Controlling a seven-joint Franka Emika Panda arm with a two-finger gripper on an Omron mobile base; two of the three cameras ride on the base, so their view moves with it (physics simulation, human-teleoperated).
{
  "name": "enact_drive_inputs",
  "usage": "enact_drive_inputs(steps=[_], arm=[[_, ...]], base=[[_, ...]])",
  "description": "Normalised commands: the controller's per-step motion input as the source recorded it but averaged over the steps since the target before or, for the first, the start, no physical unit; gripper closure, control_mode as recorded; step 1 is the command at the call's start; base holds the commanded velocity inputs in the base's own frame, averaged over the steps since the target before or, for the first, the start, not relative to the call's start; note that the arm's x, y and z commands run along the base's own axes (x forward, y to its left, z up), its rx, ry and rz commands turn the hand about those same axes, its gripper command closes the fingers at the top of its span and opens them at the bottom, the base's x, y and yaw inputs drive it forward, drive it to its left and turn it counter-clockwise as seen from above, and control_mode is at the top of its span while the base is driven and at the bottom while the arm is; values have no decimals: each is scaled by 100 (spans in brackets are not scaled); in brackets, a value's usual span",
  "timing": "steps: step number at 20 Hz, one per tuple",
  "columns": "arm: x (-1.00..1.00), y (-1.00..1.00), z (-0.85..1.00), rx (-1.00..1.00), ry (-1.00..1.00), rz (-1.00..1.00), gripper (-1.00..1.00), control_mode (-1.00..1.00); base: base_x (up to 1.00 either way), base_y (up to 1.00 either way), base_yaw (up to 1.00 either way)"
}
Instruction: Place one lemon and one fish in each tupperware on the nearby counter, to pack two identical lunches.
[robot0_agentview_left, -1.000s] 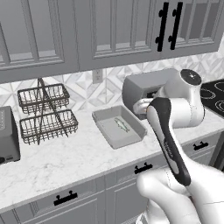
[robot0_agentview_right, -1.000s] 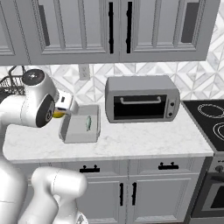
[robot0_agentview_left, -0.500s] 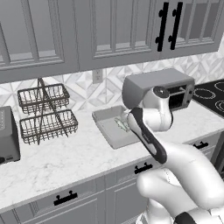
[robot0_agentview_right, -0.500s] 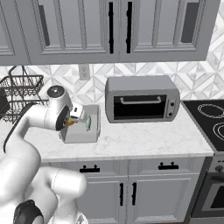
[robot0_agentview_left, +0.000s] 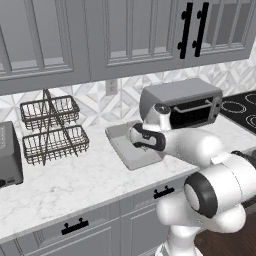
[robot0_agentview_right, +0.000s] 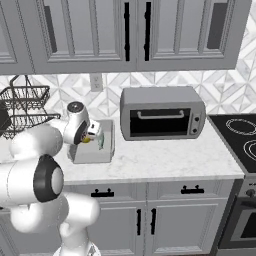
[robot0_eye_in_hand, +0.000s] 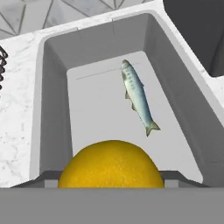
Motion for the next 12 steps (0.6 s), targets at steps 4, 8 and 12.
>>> enact_drive_inputs(steps=[4, 8, 12], arm=[[89, 1, -36, 0, 7, 0, 100, -100], [75, 1, -48, 0, 4, 0, 100, -100], [43, 9, -60, 0, 1, 0, -100, -100]], base=[[0, 0, 0], [0, 0, 0], [0, 0, 0]])
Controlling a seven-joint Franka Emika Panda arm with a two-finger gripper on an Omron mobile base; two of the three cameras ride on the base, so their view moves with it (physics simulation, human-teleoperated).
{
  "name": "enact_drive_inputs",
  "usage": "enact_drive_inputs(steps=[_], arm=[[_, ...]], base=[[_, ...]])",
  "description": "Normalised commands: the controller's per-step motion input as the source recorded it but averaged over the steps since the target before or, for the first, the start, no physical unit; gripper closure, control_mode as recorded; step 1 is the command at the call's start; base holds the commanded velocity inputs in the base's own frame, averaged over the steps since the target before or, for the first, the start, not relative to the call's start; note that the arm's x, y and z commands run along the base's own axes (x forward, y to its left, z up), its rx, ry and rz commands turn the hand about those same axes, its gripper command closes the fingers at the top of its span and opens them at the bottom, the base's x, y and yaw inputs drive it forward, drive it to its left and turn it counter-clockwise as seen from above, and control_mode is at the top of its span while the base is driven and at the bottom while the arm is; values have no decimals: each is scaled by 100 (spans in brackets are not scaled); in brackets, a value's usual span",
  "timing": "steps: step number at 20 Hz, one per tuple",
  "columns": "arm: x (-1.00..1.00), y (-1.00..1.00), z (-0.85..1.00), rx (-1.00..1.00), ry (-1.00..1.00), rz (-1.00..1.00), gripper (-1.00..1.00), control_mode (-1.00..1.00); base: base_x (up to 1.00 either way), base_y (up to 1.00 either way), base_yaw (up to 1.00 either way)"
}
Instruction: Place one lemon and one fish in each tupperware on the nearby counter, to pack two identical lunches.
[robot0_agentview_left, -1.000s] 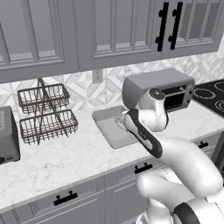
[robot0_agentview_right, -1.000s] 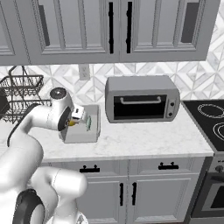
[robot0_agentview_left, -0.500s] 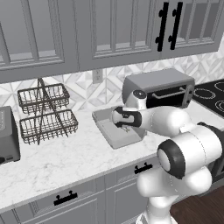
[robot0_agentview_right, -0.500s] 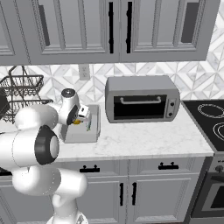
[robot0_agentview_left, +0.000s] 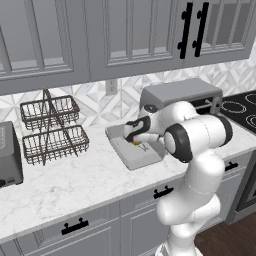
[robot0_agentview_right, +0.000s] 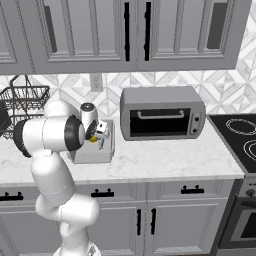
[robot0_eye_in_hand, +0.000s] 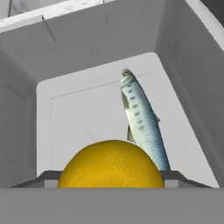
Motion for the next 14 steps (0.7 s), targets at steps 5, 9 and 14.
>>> enact_drive_inputs(steps=[5, 9, 14], arm=[[21, 2, -31, 0, 0, 0, -100, -100], [0, 0, 19, 0, -5, 0, -100, -100], [-4, 7, 44, 0, -9, -1, -100, -100]], base=[[0, 0, 0], [0, 0, 0], [0, 0, 0]])
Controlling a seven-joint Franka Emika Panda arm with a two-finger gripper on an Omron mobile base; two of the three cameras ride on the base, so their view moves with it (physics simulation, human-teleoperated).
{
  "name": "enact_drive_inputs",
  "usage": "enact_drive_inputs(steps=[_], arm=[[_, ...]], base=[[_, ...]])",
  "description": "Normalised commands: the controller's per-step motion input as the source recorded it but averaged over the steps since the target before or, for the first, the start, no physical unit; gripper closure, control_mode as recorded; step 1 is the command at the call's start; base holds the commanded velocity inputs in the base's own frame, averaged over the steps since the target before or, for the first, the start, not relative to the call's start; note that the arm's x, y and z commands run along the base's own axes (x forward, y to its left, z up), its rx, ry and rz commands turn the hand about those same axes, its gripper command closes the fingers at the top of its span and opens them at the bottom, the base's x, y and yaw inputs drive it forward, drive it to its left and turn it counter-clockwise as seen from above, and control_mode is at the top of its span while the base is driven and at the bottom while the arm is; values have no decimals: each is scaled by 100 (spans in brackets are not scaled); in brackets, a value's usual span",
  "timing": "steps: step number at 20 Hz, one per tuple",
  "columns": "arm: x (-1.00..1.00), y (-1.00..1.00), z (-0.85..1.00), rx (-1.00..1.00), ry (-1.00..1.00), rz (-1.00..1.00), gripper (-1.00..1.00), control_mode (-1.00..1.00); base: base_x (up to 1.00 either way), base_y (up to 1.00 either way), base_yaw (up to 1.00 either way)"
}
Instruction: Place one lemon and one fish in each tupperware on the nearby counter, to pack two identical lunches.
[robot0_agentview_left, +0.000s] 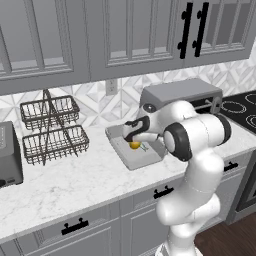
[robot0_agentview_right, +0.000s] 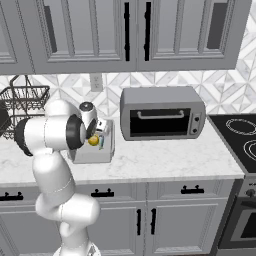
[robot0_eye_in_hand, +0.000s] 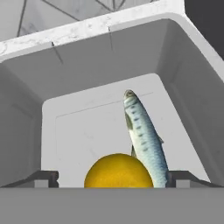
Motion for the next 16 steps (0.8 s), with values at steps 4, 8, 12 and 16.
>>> enact_drive_inputs(steps=[4, 8, 12, 16], arm=[[-80, -9, 46, 0, -21, -3, -100, -100], [-100, -31, 75, 0, -41, -2, -100, -100], [-100, -42, 93, 2, -34, 0, -100, -100], [-100, -57, 98, 7, -21, -1, -100, -100]], base=[[0, 0, 0], [0, 0, 0], [0, 0, 0], [0, 0, 0]])
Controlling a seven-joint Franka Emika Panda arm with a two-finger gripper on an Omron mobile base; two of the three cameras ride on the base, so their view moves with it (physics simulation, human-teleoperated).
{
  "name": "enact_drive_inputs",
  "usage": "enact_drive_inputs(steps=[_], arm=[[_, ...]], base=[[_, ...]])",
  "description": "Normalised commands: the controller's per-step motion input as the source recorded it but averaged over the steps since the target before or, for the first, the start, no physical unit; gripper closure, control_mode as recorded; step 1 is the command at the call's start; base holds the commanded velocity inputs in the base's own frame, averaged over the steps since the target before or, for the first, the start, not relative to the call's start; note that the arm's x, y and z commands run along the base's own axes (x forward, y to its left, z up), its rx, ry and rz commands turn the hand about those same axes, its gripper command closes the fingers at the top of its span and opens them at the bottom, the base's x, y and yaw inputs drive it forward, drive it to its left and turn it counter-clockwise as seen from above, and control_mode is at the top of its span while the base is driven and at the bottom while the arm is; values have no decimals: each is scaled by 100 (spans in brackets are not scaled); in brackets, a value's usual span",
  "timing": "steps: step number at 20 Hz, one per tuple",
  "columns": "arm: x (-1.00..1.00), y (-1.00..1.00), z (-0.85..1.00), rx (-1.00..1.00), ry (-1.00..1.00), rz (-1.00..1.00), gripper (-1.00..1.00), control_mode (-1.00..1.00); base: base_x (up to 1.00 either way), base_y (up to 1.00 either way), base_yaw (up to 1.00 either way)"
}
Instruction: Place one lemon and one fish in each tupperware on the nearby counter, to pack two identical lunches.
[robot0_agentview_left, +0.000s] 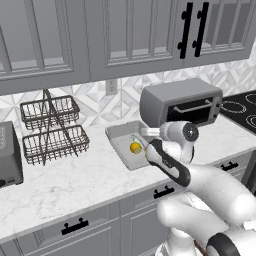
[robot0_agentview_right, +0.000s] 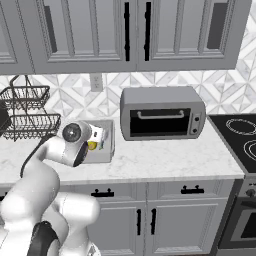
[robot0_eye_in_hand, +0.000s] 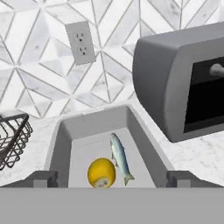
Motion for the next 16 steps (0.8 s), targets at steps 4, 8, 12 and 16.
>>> enact_drive_inputs(steps=[4, 8, 12, 16], arm=[[-100, -66, 100, 10, -14, -3, -100, -100], [-100, -69, 98, 12, -10, -5, -100, -100], [-98, -69, 93, 20, -6, -2, -100, -100], [-100, -78, 70, 27, -2, -5, -100, -100]], base=[[0, 0, 0], [0, 0, 0], [0, 0, 0], [0, 0, 0]])
